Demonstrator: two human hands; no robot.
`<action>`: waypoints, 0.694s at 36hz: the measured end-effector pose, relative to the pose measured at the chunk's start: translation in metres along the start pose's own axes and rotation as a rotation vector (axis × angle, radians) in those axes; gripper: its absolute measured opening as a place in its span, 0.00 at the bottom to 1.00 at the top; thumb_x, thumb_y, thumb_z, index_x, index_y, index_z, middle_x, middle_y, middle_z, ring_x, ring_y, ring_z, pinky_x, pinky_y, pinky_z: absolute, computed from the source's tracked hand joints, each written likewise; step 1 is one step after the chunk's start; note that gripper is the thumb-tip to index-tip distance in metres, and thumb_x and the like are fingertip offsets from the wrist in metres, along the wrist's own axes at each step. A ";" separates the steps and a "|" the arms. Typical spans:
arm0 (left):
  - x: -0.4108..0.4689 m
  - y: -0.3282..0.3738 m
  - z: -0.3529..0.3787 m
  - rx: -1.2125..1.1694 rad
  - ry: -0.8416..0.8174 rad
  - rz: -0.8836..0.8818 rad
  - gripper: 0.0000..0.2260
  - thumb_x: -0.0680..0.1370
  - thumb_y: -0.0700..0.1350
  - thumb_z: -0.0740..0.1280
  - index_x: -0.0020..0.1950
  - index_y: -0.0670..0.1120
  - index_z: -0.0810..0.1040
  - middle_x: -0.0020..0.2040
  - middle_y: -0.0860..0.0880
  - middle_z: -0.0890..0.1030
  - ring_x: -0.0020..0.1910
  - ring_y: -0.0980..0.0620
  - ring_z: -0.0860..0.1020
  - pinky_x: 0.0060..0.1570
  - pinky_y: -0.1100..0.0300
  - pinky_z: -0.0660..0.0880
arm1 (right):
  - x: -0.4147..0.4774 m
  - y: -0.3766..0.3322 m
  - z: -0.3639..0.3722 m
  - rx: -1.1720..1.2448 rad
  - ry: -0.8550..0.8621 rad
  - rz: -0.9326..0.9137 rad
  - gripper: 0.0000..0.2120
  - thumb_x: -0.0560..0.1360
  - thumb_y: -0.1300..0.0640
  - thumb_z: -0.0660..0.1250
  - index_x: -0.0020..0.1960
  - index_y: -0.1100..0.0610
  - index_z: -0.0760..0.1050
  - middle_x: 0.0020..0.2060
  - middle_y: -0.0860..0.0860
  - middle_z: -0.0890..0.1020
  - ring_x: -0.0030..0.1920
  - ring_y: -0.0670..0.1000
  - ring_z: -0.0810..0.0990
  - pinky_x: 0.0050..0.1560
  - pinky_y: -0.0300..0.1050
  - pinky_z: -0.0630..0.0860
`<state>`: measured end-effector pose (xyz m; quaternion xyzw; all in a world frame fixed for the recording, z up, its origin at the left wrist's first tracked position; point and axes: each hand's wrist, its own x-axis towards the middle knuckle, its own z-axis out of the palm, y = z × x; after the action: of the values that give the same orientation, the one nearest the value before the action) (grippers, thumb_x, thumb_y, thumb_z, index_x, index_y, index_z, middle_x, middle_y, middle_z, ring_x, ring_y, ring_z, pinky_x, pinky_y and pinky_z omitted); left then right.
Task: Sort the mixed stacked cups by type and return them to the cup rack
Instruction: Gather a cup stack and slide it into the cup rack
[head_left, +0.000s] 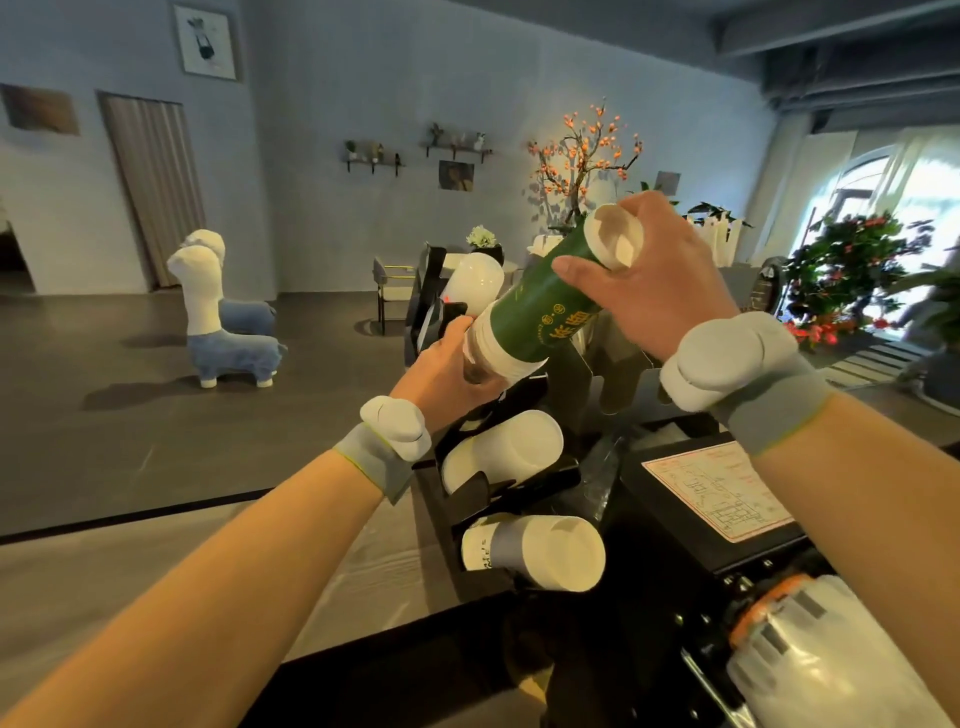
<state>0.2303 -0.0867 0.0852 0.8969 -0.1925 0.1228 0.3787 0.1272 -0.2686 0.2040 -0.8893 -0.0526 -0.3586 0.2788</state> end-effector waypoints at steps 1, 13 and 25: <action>0.001 -0.001 0.001 -0.001 0.005 0.023 0.34 0.74 0.55 0.73 0.75 0.50 0.60 0.65 0.48 0.77 0.63 0.47 0.77 0.63 0.46 0.75 | 0.001 0.001 0.003 -0.008 -0.023 -0.013 0.32 0.71 0.39 0.71 0.68 0.50 0.65 0.62 0.52 0.73 0.56 0.50 0.70 0.51 0.44 0.67; -0.008 -0.005 0.001 -0.306 0.021 0.032 0.29 0.78 0.46 0.71 0.75 0.55 0.63 0.65 0.56 0.74 0.61 0.58 0.70 0.64 0.57 0.69 | 0.012 0.015 0.067 -0.126 -0.288 -0.111 0.37 0.72 0.47 0.72 0.76 0.45 0.58 0.71 0.52 0.69 0.69 0.55 0.69 0.62 0.45 0.66; -0.006 0.000 0.015 -0.340 -0.015 -0.119 0.30 0.79 0.50 0.68 0.78 0.54 0.58 0.72 0.51 0.71 0.70 0.49 0.70 0.65 0.55 0.68 | 0.000 0.017 0.082 -0.106 -0.247 -0.084 0.33 0.74 0.49 0.71 0.73 0.48 0.60 0.63 0.55 0.73 0.62 0.57 0.73 0.52 0.42 0.67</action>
<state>0.2260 -0.0965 0.0730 0.8307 -0.1599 0.0592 0.5300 0.1823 -0.2388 0.1478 -0.9373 -0.1047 -0.2599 0.2074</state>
